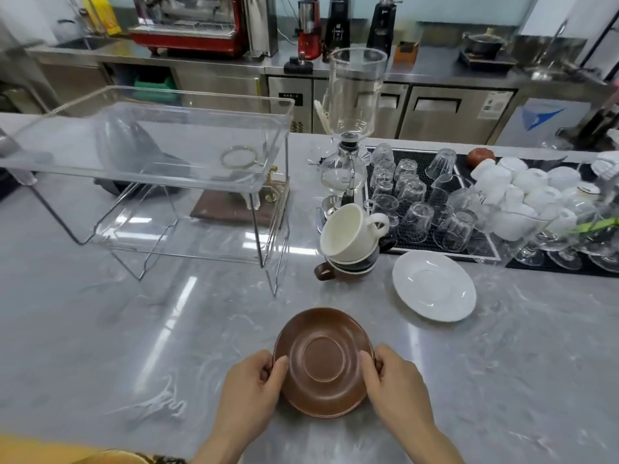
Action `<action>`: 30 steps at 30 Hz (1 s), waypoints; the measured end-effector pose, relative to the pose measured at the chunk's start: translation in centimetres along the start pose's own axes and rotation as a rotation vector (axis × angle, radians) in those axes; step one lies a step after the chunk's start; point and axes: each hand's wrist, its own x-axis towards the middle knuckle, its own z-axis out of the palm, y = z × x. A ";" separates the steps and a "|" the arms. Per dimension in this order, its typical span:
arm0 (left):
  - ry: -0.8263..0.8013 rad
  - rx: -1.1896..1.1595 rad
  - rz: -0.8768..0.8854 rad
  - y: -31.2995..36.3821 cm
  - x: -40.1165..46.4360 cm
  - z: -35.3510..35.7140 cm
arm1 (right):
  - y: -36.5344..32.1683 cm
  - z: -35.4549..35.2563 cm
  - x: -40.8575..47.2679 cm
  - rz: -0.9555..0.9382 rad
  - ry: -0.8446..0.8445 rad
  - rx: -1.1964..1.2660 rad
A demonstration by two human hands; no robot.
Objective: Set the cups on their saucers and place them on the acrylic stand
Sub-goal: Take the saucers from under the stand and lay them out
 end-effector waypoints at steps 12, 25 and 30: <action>-0.081 0.034 0.057 -1.6 0.6 -1.9 | -1.4 1.6 -1.2 0.022 0.016 -0.015; -0.145 0.094 0.095 -1.6 1.2 -2.2 | -1.9 1.3 -1.3 0.054 0.025 -0.169; -0.177 0.095 0.077 -1.6 1.4 -2.2 | -2.1 1.0 -0.9 0.068 -0.012 -0.219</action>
